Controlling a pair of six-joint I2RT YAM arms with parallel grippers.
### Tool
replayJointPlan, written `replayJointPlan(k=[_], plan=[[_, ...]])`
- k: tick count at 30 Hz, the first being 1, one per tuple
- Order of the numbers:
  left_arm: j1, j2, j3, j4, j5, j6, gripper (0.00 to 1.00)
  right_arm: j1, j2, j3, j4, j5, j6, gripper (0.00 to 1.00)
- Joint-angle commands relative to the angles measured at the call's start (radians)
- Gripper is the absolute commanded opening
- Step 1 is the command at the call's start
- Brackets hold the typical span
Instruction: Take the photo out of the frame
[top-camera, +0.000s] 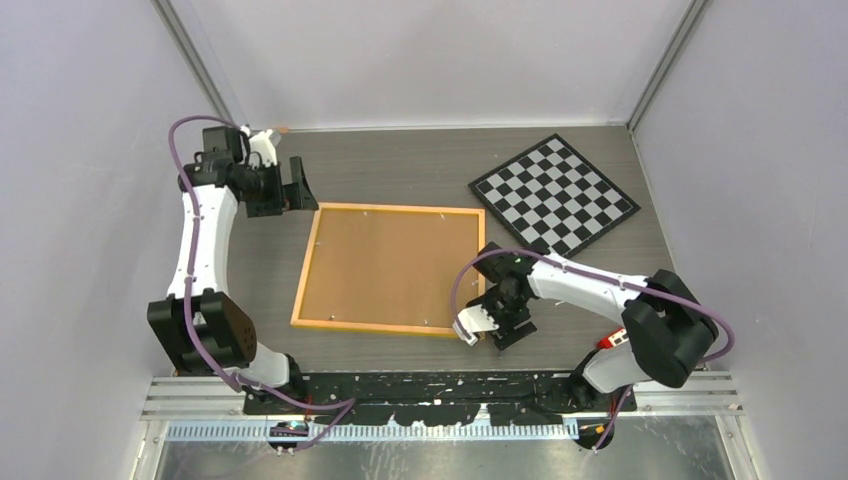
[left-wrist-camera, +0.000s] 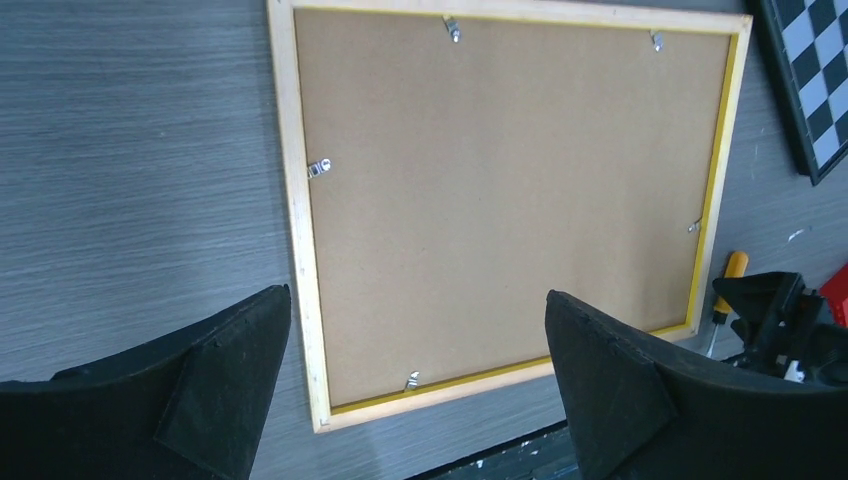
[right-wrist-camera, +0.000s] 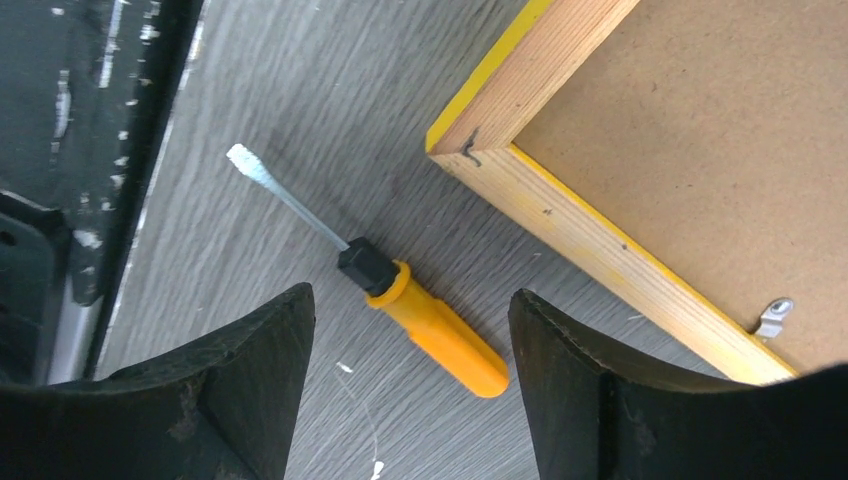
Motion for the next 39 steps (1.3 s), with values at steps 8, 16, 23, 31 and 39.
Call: replayJointPlan(k=[8, 16, 23, 31, 39], plan=[[0.006, -0.178, 0.029, 0.184, -0.139, 0.000, 1.00, 0.006, -0.018, -0.152, 0.146, 0.046, -0.086, 0.55], [0.006, -0.126, 0.149, 0.107, 0.012, 0.094, 1.00, 0.007, -0.164, -0.150, 0.050, 0.018, 0.065, 0.15], [0.007, -0.127, 0.179, 0.165, 0.062, 0.070, 1.00, 0.006, -0.313, 0.061, -0.070, -0.047, 0.476, 0.00], [-0.018, -0.110, 0.272, 0.200, 0.190, 0.039, 1.00, -0.155, -0.137, 0.510, 0.113, -0.080, 1.440, 0.01], [-0.380, -0.215, 0.123, 0.351, 0.114, 0.213, 1.00, -0.405, 0.027, 0.724, 0.361, -0.260, 2.174, 0.01]])
